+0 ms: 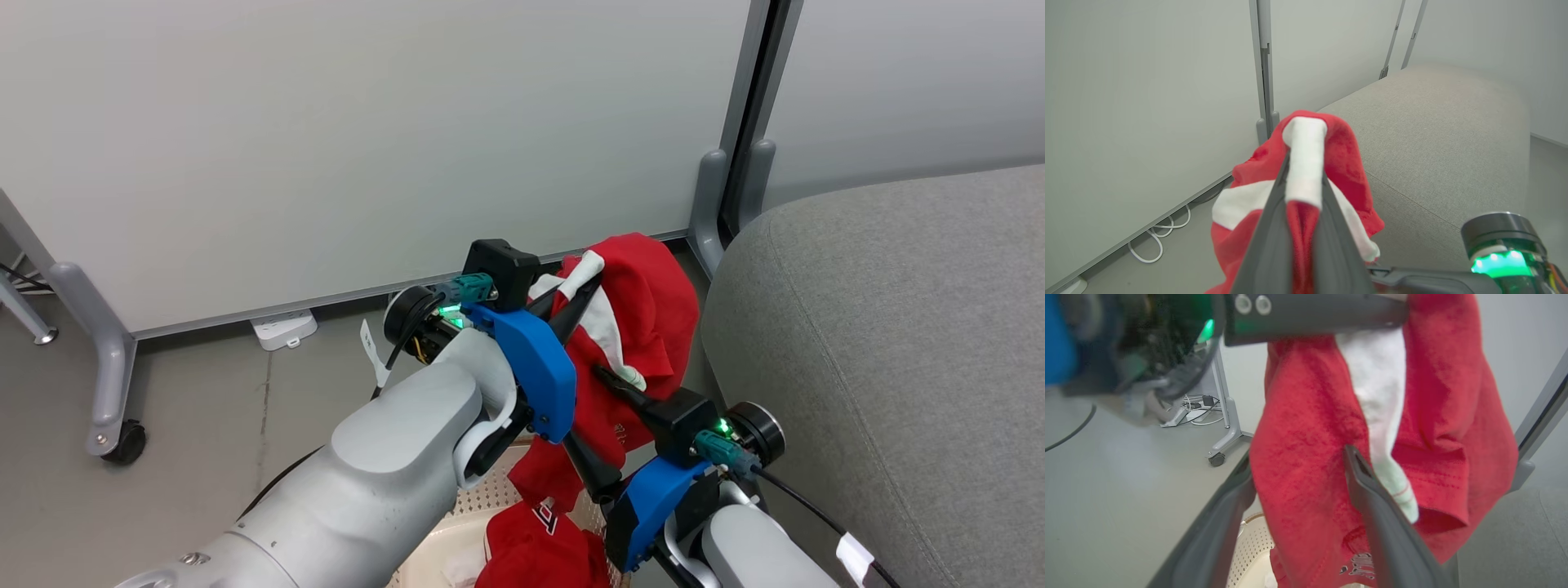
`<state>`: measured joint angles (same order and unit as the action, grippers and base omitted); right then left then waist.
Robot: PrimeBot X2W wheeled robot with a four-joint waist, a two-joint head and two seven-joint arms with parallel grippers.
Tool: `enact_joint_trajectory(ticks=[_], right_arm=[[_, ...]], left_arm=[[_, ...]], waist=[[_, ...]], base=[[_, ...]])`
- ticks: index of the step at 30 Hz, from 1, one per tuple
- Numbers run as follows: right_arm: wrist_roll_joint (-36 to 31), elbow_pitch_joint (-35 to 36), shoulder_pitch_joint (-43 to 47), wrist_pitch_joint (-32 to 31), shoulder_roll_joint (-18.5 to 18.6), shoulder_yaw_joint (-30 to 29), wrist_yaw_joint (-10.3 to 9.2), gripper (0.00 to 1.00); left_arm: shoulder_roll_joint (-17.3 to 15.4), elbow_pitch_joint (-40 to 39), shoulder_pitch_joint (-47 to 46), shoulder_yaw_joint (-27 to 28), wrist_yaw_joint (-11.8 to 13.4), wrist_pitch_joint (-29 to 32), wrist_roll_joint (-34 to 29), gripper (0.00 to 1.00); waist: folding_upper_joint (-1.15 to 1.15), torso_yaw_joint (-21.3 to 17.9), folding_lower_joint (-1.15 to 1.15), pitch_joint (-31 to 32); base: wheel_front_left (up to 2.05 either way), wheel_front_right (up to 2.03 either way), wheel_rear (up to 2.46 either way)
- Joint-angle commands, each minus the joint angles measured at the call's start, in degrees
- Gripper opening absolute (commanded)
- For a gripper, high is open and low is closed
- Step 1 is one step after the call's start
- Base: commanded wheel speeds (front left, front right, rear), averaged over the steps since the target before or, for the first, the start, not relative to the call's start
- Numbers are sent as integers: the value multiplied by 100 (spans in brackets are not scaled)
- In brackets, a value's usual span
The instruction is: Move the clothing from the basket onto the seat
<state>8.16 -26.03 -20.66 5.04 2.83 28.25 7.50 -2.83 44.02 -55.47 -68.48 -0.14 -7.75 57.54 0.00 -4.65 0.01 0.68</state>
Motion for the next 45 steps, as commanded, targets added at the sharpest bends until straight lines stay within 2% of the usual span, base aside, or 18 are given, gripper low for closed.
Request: enact_joint_trajectory(ticks=[1, 3, 4, 5, 16, 38, 39, 41, 45], right_arm=[[27, -89, -115, -19, 11, 24, -2, 100], [93, -215, -217, -47, 10, 52, -2, 96], [125, -261, -274, -43, 10, 59, -2, 32], [125, -315, -322, -53, 10, 81, -2, 0], [322, -580, -365, 34, 10, -22, -2, 0], [250, -700, -273, 114, 10, -6, -2, 0], [246, -691, -266, 114, 10, 0, -2, 0], [238, -671, -262, 115, 10, 10, -2, 0], [158, -624, -251, 178, 10, -15, -2, 0]], left_arm=[[-12, -7, -109, -30, 24, -55, 43, 0], [-11, 1, -124, -83, 22, -63, 92, 0], [-12, 8, -129, -106, 23, -67, 106, 0], [-12, 16, -130, -127, 23, -82, 130, 0], [-12, 67, -215, -288, 38, -193, 295, 0], [-12, 117, -95, -440, 14, -280, 503, 0], [-12, 117, -89, -445, 20, -286, 506, 15], [-11, 80, -91, -458, -15, -323, 443, 100], [-12, 35, 69, -475, -39, -524, 334, 100]], waist=[[0, 3, -1, 0], [0, 6, -1, 0], [0, 7, -1, 0], [0, 7, -1, 1], [0, -3, -1, 37], [0, -63, -1, 77], [0, -61, -1, 83], [0, -56, -1, 96], [0, -48, -1, 133]], base=[[0, 0, 0], [0, 0, 0], [0, 0, 0], [0, 0, 0], [0, 0, 0], [0, 0, 0], [0, 0, 0], [0, 0, 0], [0, 0, 0]])
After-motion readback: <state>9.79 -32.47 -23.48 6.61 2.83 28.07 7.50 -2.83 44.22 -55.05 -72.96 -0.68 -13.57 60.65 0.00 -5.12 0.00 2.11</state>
